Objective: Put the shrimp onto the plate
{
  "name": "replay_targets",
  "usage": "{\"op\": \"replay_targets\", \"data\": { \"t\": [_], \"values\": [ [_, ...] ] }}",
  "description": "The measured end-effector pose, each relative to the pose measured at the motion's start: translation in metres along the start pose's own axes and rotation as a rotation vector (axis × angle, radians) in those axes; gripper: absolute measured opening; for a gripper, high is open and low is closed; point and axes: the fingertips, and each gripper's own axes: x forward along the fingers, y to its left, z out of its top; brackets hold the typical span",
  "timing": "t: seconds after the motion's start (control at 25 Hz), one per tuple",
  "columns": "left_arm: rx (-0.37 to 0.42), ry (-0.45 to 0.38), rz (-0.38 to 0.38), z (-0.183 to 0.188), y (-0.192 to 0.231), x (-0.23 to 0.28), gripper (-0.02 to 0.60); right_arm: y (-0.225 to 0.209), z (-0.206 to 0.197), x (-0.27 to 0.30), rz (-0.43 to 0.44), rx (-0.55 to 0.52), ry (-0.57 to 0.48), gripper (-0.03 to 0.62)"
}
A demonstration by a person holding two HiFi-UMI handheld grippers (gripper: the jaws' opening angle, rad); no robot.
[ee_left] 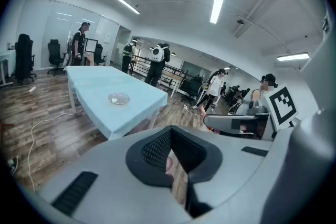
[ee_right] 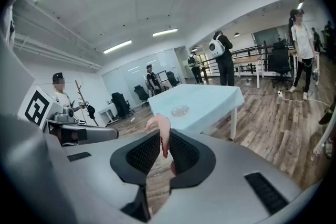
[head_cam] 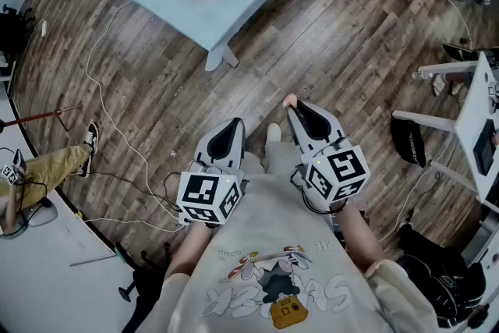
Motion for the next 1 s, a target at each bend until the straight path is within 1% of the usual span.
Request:
{"op": "replay_targets", "data": {
  "t": [0.16,0.36,0.52,0.68,0.84,1.0],
  "values": [
    [-0.014,-0.010,0.004,-0.005,0.012,-0.021,0.008,0.019,-0.008,-0.003,0.001,0.002,0.017,0.074],
    [0.017,-0.034,-0.015,-0.003,0.017,-0.044,0.008,0.043,-0.011,-0.009,-0.001,-0.018,0.023,0.074],
    [0.015,-0.060,0.002,0.003,0.020,-0.057,0.008,0.050,-0.005,-0.015,-0.003,0.001,-0.008,0.074],
    [-0.015,-0.070,0.039,-0.004,0.021,-0.065,0.008,0.050,-0.004,-0.015,0.023,-0.019,-0.019,0.074],
    [-0.022,-0.060,0.062,-0.010,0.012,-0.065,0.008,0.041,0.001,-0.021,0.040,-0.028,-0.030,0.074],
    [-0.028,-0.056,0.091,-0.012,0.001,-0.059,0.008,0.029,0.001,-0.025,0.063,-0.005,-0.032,0.074]
  ]
}}
